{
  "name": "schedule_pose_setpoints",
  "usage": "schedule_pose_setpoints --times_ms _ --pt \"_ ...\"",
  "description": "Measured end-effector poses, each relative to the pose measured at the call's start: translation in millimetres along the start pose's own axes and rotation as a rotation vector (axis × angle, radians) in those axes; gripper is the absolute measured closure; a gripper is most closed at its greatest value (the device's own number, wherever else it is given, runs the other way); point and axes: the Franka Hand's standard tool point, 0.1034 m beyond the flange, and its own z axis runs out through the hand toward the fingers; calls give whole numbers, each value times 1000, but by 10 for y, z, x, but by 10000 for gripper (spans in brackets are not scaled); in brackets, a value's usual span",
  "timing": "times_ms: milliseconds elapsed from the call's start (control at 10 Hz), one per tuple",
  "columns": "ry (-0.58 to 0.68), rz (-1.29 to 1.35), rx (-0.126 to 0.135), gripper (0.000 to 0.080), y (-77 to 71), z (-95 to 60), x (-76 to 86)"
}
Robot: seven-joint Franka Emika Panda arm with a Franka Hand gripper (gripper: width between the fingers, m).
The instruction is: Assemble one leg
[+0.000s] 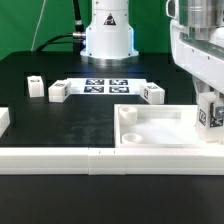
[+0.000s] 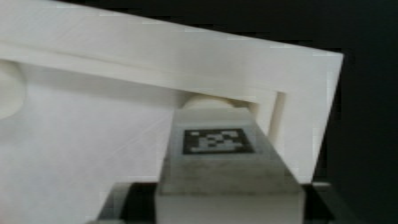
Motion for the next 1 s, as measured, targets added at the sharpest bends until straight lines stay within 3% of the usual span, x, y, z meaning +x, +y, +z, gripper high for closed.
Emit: schedule_pose_setpoints --times_ms 100,200,300,400,1000 --pt "-1 -21 0 480 1 2 -4" --pt "-1 -23 -1 305 1 3 -8" --pt "-1 -82 -5 305 6 3 -9" --pt "-2 -240 -7 179 7 3 -23" --pt "8 -977 -32 150 -9 4 -60"
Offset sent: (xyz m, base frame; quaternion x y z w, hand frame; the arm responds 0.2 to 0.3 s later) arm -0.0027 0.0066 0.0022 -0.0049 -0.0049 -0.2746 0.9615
